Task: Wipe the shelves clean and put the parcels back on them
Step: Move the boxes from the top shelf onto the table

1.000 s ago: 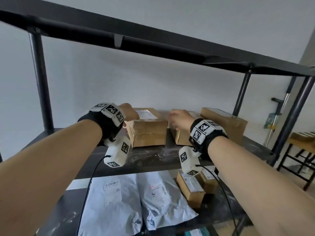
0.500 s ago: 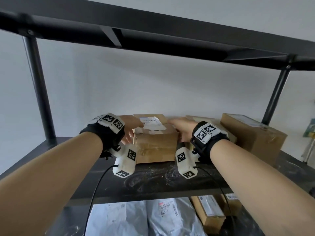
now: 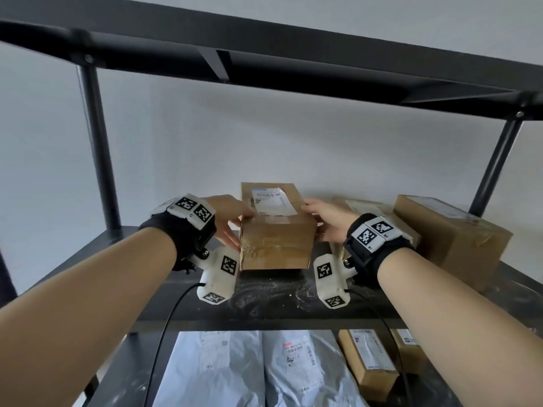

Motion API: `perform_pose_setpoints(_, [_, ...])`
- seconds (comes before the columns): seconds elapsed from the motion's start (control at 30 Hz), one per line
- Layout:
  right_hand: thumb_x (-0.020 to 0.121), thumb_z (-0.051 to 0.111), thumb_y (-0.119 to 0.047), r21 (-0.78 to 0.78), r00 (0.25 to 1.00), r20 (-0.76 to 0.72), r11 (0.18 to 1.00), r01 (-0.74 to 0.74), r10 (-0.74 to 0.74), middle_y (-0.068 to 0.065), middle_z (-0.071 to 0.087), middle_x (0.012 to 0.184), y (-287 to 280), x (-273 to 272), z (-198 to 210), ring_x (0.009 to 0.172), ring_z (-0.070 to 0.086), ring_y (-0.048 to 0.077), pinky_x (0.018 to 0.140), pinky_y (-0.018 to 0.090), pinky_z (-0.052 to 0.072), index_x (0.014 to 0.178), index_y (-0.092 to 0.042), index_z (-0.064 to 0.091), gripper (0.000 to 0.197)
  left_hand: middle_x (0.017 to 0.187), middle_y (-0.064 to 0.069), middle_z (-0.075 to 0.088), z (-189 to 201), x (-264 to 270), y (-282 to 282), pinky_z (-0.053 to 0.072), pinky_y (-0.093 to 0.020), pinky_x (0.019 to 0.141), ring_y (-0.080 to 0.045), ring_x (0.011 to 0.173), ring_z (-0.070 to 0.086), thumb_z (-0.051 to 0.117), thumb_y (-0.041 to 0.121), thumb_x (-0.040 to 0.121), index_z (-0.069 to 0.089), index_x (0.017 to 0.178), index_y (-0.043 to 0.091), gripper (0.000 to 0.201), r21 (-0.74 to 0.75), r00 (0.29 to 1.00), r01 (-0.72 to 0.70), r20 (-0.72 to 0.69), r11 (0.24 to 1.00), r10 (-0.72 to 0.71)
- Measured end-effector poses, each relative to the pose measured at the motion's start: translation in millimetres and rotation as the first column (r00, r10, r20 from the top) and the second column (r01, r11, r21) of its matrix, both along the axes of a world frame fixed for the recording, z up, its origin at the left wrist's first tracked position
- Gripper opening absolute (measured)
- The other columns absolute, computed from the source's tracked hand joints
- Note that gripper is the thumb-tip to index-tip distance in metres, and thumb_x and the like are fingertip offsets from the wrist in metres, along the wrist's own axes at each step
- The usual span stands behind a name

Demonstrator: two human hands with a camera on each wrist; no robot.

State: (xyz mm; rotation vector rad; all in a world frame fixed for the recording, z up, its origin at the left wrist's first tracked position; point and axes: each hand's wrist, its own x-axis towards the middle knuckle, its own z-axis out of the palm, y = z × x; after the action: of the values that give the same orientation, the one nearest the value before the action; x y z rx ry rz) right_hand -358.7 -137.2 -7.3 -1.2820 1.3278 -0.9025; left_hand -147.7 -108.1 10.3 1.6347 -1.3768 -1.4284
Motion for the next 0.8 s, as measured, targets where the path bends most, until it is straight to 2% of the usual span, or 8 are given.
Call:
perform_pose_setpoints(0.03, [0.099,0.044,-0.013,-0.037,1.0,0.009,0.999,-0.001,0.002,0.005,0.059,0.1,6.0,-0.7,2.5,0.08,0.056,0.019,0.059,0.03,0.048,0.126,-0.018,0.055,0.029,0.13,-0.016,0.049,3.1,0.8,8.3,0.053,-0.053,0.07,-0.047,0.098,0.059,0.047,0.012,0.097,0.047,0.131,0.003,0.035,-0.023,1.0,-0.01,0.011,1.0,0.01])
perform_pose_setpoints(0.13, [0.097,0.051,-0.01,-0.09,0.996,0.088,0.996,-0.009,0.017,0.005,0.063,0.098,30.9,-3.0,11.0,0.077,0.061,0.019,0.062,0.032,0.052,0.134,-0.021,0.051,0.039,0.128,-0.014,0.053,12.4,1.2,39.7,0.058,-0.051,0.066,-0.042,0.088,0.064,0.05,0.016,0.096,0.049,0.128,0.007,0.034,-0.1,0.999,-0.034,0.032,0.994,0.038])
perform_pose_setpoints(0.23, [0.095,0.055,-0.011,-0.12,0.985,0.152,0.991,-0.061,0.079,0.004,0.064,0.103,58.4,-6.7,17.1,0.082,0.062,0.02,0.077,0.036,0.054,0.138,-0.024,0.048,0.045,0.128,-0.011,0.055,19.4,0.1,76.9,0.057,-0.052,0.075,-0.041,0.094,0.065,0.051,0.02,0.096,0.049,0.129,0.01,0.035,-0.182,0.996,-0.073,0.041,0.981,0.082])
perform_pose_setpoints(0.43, [0.094,0.055,-0.009,-0.158,0.962,0.181,0.971,-0.179,0.207,0.005,0.063,0.119,125.1,-10.1,17.2,0.09,0.061,0.019,0.076,0.034,0.052,0.139,-0.029,0.047,0.05,0.128,-0.011,0.058,13.6,-3.5,159.0,0.052,-0.058,0.083,-0.041,0.098,0.064,0.056,0.021,0.094,0.047,0.135,0.018,0.042,-0.28,0.983,-0.18,-0.032,0.943,0.179])
perform_pose_setpoints(0.53, [0.091,0.058,-0.006,-0.162,0.941,0.212,0.959,-0.233,0.264,0.006,0.062,0.126,156.7,-8.1,10.7,0.109,0.06,0.026,0.093,0.041,0.051,0.14,-0.03,0.045,0.056,0.123,-0.011,0.061,4.9,-4.3,203.5,0.053,-0.058,0.083,-0.04,0.096,0.065,0.058,0.022,0.093,0.043,0.138,0.021,0.047,-0.301,0.965,-0.261,-0.073,0.917,0.251])
perform_pose_setpoints(0.6, [0.091,0.058,-0.004,-0.176,0.926,0.224,0.947,-0.269,0.305,0.009,0.066,0.12,180.9,-4.9,6.4,0.112,0.061,0.03,0.099,0.043,0.047,0.141,-0.028,0.044,0.058,0.117,-0.011,0.064,-2.2,-3.8,231.6,0.054,-0.056,0.082,-0.037,0.093,0.066,0.058,0.022,0.093,0.044,0.138,0.022,0.048,-0.31,0.95,-0.311,-0.087,0.899,0.298])
perform_pose_setpoints(0.7, [0.092,0.056,-0.003,-0.202,0.9,0.231,0.923,-0.327,0.37,0.01,0.068,0.114,217.7,3.0,-2.4,0.1,0.063,0.026,0.093,0.04,0.048,0.142,-0.028,0.043,0.058,0.111,-0.009,0.065,-15.4,2.1,272.2,0.055,-0.052,0.083,-0.033,0.093,0.067,0.059,0.021,0.092,0.043,0.139,0.023,0.049,-0.307,0.926,-0.377,-0.121,0.874,0.358])
perform_pose_setpoints(0.8, [0.093,0.054,-0.002,-0.205,0.869,0.239,0.897,-0.392,0.434,0.011,0.065,0.12,248.6,18.7,-13.9,0.095,0.063,0.025,0.086,0.038,0.051,0.142,-0.027,0.043,0.057,0.117,-0.01,0.063,-28.2,11.5,311.5,0.055,-0.048,0.084,-0.03,0.097,0.065,0.057,0.02,0.093,0.042,0.139,0.028,0.049,-0.301,0.903,-0.429,-0.127,0.852,0.41])
